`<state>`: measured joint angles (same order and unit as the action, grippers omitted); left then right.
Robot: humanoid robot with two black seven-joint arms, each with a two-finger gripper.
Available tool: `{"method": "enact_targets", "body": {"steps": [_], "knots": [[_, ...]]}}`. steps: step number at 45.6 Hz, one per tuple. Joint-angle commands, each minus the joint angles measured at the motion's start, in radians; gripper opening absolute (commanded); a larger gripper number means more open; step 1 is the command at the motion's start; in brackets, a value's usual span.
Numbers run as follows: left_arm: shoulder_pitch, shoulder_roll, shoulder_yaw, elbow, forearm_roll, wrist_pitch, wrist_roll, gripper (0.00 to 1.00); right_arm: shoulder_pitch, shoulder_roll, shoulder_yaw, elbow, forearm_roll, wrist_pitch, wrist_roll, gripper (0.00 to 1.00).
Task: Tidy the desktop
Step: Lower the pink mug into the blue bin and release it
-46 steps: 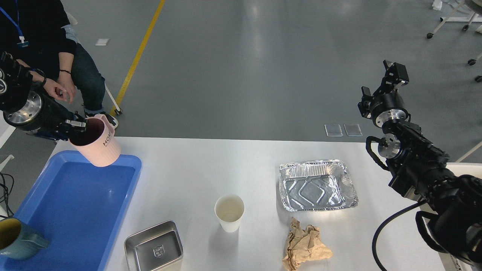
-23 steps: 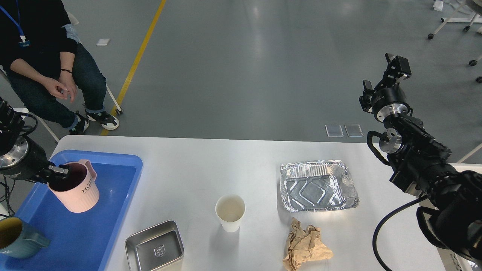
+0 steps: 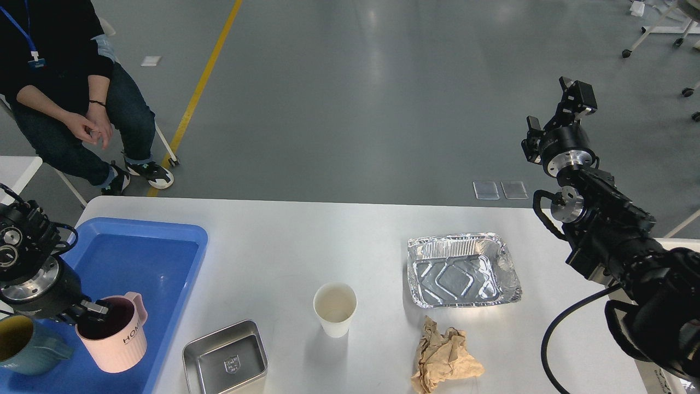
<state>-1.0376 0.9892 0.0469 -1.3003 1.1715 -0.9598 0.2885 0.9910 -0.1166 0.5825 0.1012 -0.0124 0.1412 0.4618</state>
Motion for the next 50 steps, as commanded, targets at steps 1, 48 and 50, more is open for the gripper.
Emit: {"method": "enact_targets", "body": {"steps": [1, 48, 50], "knots": [[0.024, -0.004, 0.001, -0.002, 0.017, 0.0, 0.0, 0.0, 0.001, 0.002, -0.001, 0.0, 0.0, 0.0, 0.001, 1.0], [0.047, -0.03, 0.004, 0.006, 0.146, 0.131, 0.0, 0.0, 0.017, 0.014, -0.036, -0.001, 0.0, -0.002, 0.001, 1.0], [0.05, -0.03, 0.004, 0.004, 0.146, 0.131, 0.0, 0.0, 0.018, 0.014, -0.036, -0.001, 0.0, -0.003, 0.001, 1.0]]}}
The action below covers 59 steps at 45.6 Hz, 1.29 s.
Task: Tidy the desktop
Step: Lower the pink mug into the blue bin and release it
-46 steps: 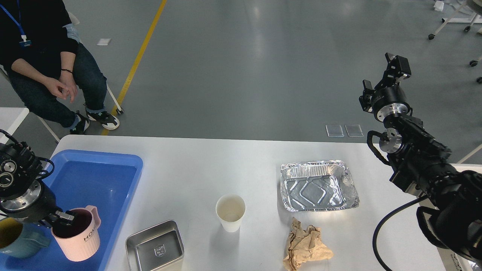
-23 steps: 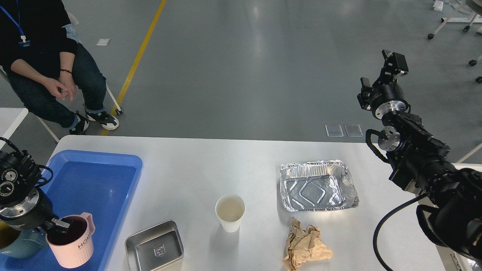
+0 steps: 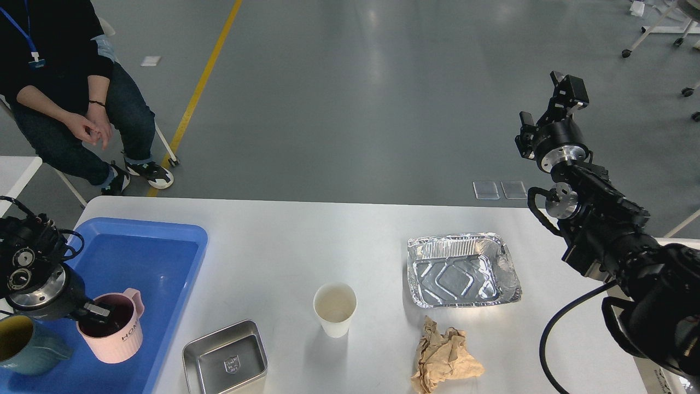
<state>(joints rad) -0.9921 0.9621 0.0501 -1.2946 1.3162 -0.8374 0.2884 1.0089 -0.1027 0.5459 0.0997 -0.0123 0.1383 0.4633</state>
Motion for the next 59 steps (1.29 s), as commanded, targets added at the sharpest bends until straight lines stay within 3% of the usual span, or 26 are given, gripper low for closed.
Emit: {"method": "enact_targets", "body": {"steps": [1, 40, 45, 48, 53, 59], "knots": [[0.009, -0.003, 0.0, -0.002, 0.001, 0.012, 0.0, 0.0, 0.0, 0.001, 0.0, 0.0, 0.0, 0.0, 0.0, 1.0], [0.027, -0.011, 0.05, -0.006, 0.005, -0.005, -0.005, 0.02, 0.002, 0.004, -0.001, 0.003, 0.0, -0.014, 0.0, 1.0], [0.029, -0.011, 0.051, -0.006, 0.003, -0.005, -0.005, 0.07, 0.0, 0.004, -0.001, 0.003, 0.0, -0.014, 0.0, 1.0], [0.029, -0.01, 0.05, -0.006, 0.003, -0.002, -0.005, 0.16, 0.002, 0.004, -0.001, 0.003, 0.0, -0.014, 0.0, 1.0], [0.029, -0.01, 0.051, -0.005, 0.003, -0.002, -0.005, 0.19, 0.002, 0.008, -0.001, 0.003, 0.0, -0.014, 0.0, 1.0], [0.029, -0.01, 0.05, -0.005, 0.001, 0.0, -0.005, 0.33, 0.002, 0.011, -0.001, 0.003, 0.0, -0.014, 0.0, 1.0]]}}
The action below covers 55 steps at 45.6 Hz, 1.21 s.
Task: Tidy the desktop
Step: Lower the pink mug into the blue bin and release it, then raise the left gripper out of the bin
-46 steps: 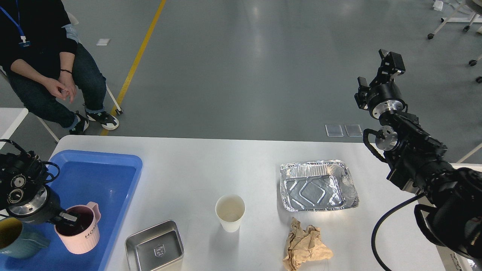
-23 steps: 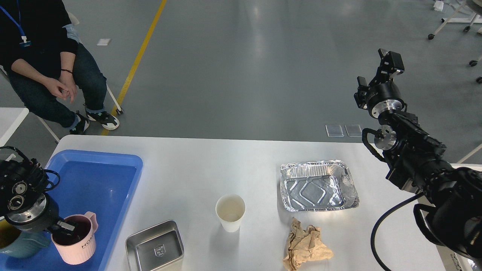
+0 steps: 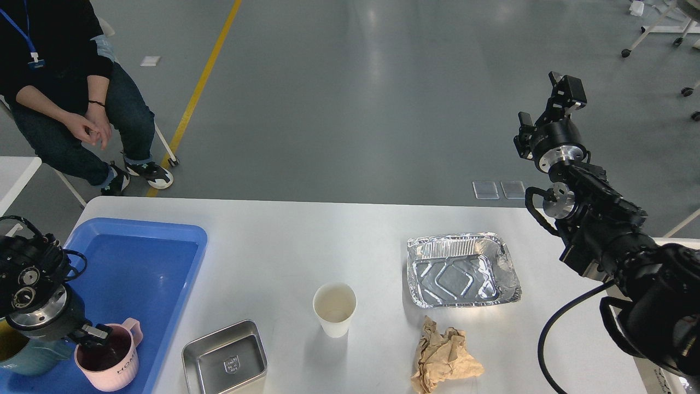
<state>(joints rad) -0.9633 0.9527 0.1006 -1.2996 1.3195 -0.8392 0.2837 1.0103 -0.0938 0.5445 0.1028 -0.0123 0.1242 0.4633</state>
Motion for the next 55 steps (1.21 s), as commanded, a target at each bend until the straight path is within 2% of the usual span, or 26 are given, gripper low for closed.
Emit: {"method": "enact_targets", "body": {"steps": [1, 4, 10, 13, 17, 21, 31, 38, 41, 47, 52, 53, 55], "knots": [[0.0, 0.0, -0.004, 0.0, -0.002, 0.003, -0.001, 0.39, 0.002, 0.002, 0.0, 0.0, 0.0, 0.0, 0.0, 1.0], [-0.003, 0.001, -0.009, 0.0, -0.008, 0.003, -0.006, 0.48, 0.002, 0.002, 0.0, 0.0, 0.0, 0.0, 0.0, 1.0], [-0.009, 0.018, -0.032, 0.0, -0.026, -0.012, -0.021, 0.75, 0.002, 0.002, 0.0, 0.0, 0.0, -0.002, 0.0, 1.0], [-0.011, 0.026, -0.059, -0.001, -0.068, -0.034, -0.021, 0.82, 0.005, 0.003, 0.0, 0.0, 0.0, -0.002, 0.0, 1.0], [-0.018, 0.04, -0.119, -0.001, -0.143, -0.118, -0.015, 0.89, 0.011, 0.003, -0.002, 0.0, 0.0, -0.003, -0.002, 1.0], [-0.02, 0.041, -0.192, -0.001, -0.181, -0.121, -0.009, 0.97, 0.017, 0.003, -0.002, 0.001, 0.0, -0.011, -0.002, 1.0], [-0.005, 0.0, -0.459, 0.023, -0.214, -0.121, -0.008, 0.97, 0.027, 0.002, -0.032, 0.0, 0.0, -0.017, -0.002, 1.0], [0.057, -0.084, -0.545, 0.071, -0.241, -0.121, -0.029, 0.97, 0.025, 0.003, -0.034, 0.0, 0.0, -0.02, -0.002, 1.0], [0.078, -0.098, -0.578, 0.083, -0.232, -0.01, -0.072, 0.97, 0.025, 0.002, -0.035, 0.001, 0.0, -0.02, -0.002, 1.0], [0.133, -0.189, -0.59, 0.098, -0.23, 0.253, -0.247, 0.98, 0.025, 0.002, -0.035, 0.001, 0.0, -0.02, -0.002, 1.0], [0.156, -0.238, -0.592, 0.103, -0.237, 0.478, -0.354, 0.98, 0.024, 0.002, -0.037, 0.001, 0.0, -0.02, -0.002, 1.0], [0.158, -0.261, -0.591, 0.114, -0.243, 0.568, -0.391, 0.98, 0.024, 0.002, -0.037, 0.001, 0.0, -0.02, -0.002, 1.0], [0.161, -0.29, -0.591, 0.128, -0.244, 0.641, -0.434, 0.98, 0.024, 0.003, -0.037, 0.001, 0.0, -0.021, -0.002, 1.0]]}}
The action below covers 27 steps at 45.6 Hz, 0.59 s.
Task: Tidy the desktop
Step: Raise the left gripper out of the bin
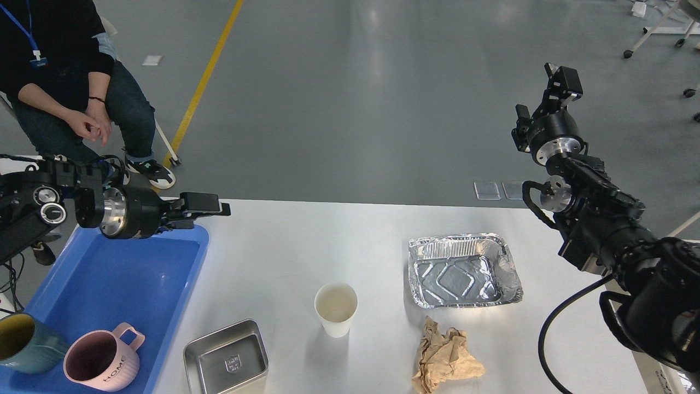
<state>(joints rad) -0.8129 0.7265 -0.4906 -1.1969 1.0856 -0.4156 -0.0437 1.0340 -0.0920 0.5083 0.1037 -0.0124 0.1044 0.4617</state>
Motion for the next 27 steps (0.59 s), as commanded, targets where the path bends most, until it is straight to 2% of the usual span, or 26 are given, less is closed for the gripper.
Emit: {"method": "enact_targets", "body": {"steps": [1, 5, 7, 9, 13, 17, 20, 27], "knots": [[0.015, -0.079, -0.002, 0.03, -0.012, 0.248, -0.131, 0.98, 0.0, 0.002, -0.001, 0.001, 0.0, -0.002, 0.0, 1.0], [0.069, -0.105, -0.052, 0.031, -0.051, 0.299, -0.218, 0.98, 0.0, 0.011, -0.001, 0.001, 0.0, -0.003, 0.0, 1.0], [0.116, -0.108, -0.1, 0.031, -0.087, 0.294, -0.235, 0.98, 0.0, 0.012, -0.002, 0.001, 0.0, -0.005, 0.0, 1.0], [0.155, -0.102, -0.143, 0.031, -0.102, 0.282, -0.234, 0.98, -0.002, 0.012, -0.001, 0.001, 0.0, -0.009, 0.0, 1.0], [0.188, -0.088, -0.175, 0.027, -0.107, 0.207, -0.2, 0.98, -0.002, 0.012, -0.001, 0.001, 0.0, -0.011, 0.0, 1.0], [0.202, -0.015, -0.148, 0.022, -0.099, 0.126, -0.105, 0.98, 0.0, 0.012, -0.001, 0.001, 0.0, -0.011, 0.0, 1.0], [0.199, 0.06, -0.115, 0.005, -0.098, 0.086, -0.058, 0.98, 0.0, 0.012, -0.001, 0.001, 0.0, -0.011, 0.0, 1.0], [0.195, 0.252, -0.066, -0.035, -0.078, 0.009, -0.071, 0.98, 0.001, 0.012, -0.002, 0.001, 0.0, -0.011, 0.0, 1.0]]}}
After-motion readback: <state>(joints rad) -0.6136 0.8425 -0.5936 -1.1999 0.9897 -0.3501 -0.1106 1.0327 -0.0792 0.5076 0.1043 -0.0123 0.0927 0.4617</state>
